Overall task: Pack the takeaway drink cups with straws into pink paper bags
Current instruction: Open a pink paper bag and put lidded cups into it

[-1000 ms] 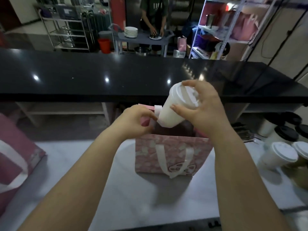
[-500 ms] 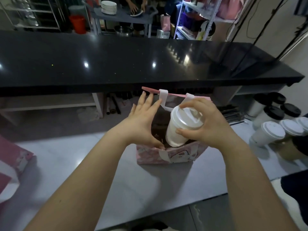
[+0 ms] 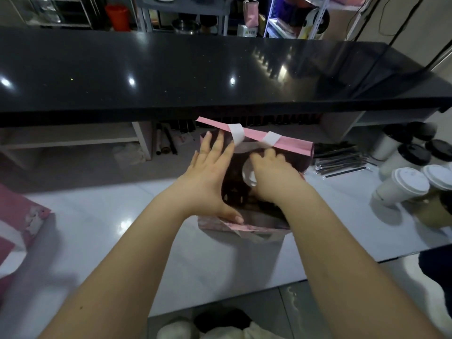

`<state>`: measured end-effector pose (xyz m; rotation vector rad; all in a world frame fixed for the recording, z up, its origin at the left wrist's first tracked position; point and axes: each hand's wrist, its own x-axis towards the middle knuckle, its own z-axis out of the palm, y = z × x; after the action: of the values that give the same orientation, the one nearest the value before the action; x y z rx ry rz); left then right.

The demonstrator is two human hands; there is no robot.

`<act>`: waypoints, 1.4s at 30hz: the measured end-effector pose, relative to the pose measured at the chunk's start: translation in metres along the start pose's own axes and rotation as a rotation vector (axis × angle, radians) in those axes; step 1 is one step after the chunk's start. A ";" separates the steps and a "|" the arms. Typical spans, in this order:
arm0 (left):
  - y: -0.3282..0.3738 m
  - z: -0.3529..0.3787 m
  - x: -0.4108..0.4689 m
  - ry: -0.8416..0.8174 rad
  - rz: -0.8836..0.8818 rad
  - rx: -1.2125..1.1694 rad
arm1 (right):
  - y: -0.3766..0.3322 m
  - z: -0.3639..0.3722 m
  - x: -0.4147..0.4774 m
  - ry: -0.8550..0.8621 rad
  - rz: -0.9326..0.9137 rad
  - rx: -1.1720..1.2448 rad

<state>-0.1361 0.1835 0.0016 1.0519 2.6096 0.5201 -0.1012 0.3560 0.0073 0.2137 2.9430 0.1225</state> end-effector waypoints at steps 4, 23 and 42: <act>-0.005 -0.005 -0.002 0.040 0.018 -0.106 | -0.006 0.022 0.011 -0.077 -0.084 0.268; -0.003 -0.005 -0.009 0.108 0.025 -0.008 | 0.002 0.066 -0.003 -0.126 -0.338 0.184; 0.010 -0.018 -0.021 0.397 -0.013 0.262 | 0.027 -0.012 -0.013 -0.171 -0.181 0.365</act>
<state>-0.1224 0.1714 0.0242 1.1018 3.1006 0.4273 -0.0869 0.3803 0.0237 0.0055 2.7731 -0.4380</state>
